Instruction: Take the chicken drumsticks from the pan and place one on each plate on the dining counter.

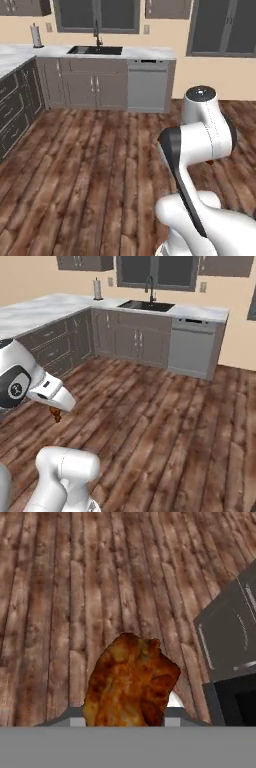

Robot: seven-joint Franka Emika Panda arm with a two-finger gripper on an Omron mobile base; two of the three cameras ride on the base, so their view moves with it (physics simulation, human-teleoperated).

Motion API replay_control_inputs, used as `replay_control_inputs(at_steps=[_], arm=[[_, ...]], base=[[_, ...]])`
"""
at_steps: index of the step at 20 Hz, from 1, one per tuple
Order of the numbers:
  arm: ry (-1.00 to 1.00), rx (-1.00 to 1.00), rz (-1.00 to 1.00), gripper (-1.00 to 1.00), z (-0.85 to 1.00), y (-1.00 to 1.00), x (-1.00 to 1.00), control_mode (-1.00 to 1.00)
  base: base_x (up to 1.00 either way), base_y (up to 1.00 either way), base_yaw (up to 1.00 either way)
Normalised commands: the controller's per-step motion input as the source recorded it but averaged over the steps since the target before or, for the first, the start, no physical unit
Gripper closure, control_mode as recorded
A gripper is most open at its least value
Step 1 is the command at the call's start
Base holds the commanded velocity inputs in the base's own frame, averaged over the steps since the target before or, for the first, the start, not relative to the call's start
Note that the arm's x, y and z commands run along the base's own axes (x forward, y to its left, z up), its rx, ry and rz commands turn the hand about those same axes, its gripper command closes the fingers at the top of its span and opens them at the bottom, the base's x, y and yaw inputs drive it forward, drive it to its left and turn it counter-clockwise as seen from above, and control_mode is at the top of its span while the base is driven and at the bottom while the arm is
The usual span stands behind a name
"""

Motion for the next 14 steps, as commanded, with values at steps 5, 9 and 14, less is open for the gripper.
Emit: replay_control_inputs(at_steps=[5, 9, 14], arm=[[0.00, 0.00, 0.00, 1.00, 0.00, 0.00, 0.00, 1.00], [0.00, 0.00, 0.00, 1.00, 0.00, 0.00, 0.00, 1.00], [0.00, 0.00, 0.00, 1.00, 0.00, 0.00, 0.00, 1.00]], base=[[-0.06, 0.14, 1.00], [0.26, 0.96, 0.29], [0.42, 1.00, 0.00]])
